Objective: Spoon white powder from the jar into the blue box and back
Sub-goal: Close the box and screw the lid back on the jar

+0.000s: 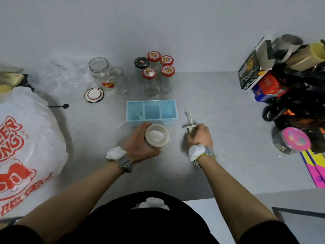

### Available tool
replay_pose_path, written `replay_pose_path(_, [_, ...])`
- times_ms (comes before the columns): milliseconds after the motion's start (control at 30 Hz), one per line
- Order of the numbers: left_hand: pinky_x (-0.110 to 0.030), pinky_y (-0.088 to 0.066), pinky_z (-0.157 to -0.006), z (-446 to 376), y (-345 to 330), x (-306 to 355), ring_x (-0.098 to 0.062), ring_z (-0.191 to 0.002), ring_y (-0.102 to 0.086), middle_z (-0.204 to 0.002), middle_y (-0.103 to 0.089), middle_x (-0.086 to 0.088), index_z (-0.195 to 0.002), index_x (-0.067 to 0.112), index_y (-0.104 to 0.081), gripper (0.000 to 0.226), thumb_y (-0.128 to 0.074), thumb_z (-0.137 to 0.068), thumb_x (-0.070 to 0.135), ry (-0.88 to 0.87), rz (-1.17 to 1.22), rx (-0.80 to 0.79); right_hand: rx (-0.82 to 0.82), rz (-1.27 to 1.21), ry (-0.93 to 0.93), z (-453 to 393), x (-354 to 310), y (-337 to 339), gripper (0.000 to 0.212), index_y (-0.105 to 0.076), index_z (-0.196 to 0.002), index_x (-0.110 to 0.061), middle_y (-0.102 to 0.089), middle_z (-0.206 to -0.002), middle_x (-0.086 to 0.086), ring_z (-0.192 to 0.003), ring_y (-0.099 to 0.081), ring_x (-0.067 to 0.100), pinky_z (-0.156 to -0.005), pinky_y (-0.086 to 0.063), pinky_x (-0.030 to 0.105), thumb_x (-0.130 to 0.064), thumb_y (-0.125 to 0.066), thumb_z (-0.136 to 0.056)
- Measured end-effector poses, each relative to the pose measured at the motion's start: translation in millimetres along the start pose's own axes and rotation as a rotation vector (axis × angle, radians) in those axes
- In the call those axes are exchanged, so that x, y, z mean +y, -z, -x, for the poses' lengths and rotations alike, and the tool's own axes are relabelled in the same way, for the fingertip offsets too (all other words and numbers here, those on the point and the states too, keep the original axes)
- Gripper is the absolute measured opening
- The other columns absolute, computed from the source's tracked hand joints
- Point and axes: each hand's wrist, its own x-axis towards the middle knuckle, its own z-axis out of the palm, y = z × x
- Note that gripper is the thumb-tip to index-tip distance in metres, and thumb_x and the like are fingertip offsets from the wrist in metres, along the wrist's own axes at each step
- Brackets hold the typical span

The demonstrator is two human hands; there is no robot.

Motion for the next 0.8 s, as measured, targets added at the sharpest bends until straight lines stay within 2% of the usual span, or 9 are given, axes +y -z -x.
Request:
replay_pose_path(133, [-0.017,-0.045,-0.08,-7,-10,6,-0.004,-0.099,-0.059,-0.113,-0.06,0.007,-0.117,0.03,-0.048,0.073,-0.089,-0.057,0.027,-0.008,0.015,-0.015,0.017,-0.119,-0.035,-4,4,3,0.033,-0.053,-0.112,-0.005,-0.059,-0.113,0.016,-0.107,-0.055,0.035,-0.08,-0.045,0.037,-0.025,-0.057,-0.086])
replay_pose_path(233, [-0.021,-0.046,-0.081,-10,-13,8,-0.005,-0.1,-0.059,-0.113,-0.06,0.008,-0.118,0.03,-0.048,0.074,-0.089,-0.057,0.03,0.003,0.02,0.0,-0.013,-0.18,-0.11,-6,10,6,0.036,-0.055,-0.115,-0.007,-0.062,-0.114,0.014,-0.109,-0.056,0.033,-0.083,-0.046,0.034,-0.026,-0.057,-0.084])
replay_pose_path(333, [-0.023,-0.048,-0.082,-8,-17,8,-0.003,-0.099,-0.059,-0.112,-0.061,0.01,-0.118,0.03,-0.048,0.073,-0.088,-0.057,0.034,0.02,0.025,0.005,-0.07,-0.126,-0.105,-3,13,3,0.057,-0.053,-0.121,-0.007,-0.055,-0.121,0.013,-0.113,-0.053,0.032,-0.089,-0.048,0.038,-0.046,-0.062,-0.081])
replay_pose_path(400, [-0.022,-0.048,-0.08,-5,-18,8,-0.002,-0.096,-0.059,-0.109,-0.061,0.011,-0.116,0.031,-0.048,0.07,-0.088,-0.058,0.035,0.024,0.014,0.001,-0.064,-0.119,-0.072,-1,11,0,0.063,-0.053,-0.121,-0.007,-0.051,-0.123,0.013,-0.114,-0.051,0.031,-0.09,-0.049,0.04,-0.055,-0.06,-0.08])
replay_pose_path(633, [-0.026,-0.049,-0.08,-3,-21,8,-0.002,-0.096,-0.059,-0.107,-0.061,0.013,-0.116,0.031,-0.048,0.073,-0.086,-0.055,0.044,0.058,0.013,0.024,-0.063,-0.079,0.05,8,-17,-11,0.051,-0.059,-0.098,-0.012,-0.054,-0.11,0.009,-0.104,-0.053,0.027,-0.078,-0.049,0.035,-0.058,-0.058,-0.078])
replay_pose_path(800, [-0.022,-0.048,-0.079,1,-16,8,-0.001,-0.096,-0.059,-0.107,-0.061,0.014,-0.116,0.031,-0.048,0.073,-0.088,-0.056,0.038,0.1,0.002,0.065,-0.129,-0.081,-0.049,5,-38,-19,0.054,-0.06,-0.089,-0.011,-0.06,-0.102,0.01,-0.093,-0.059,0.029,-0.068,-0.048,0.033,-0.063,-0.062,-0.072])
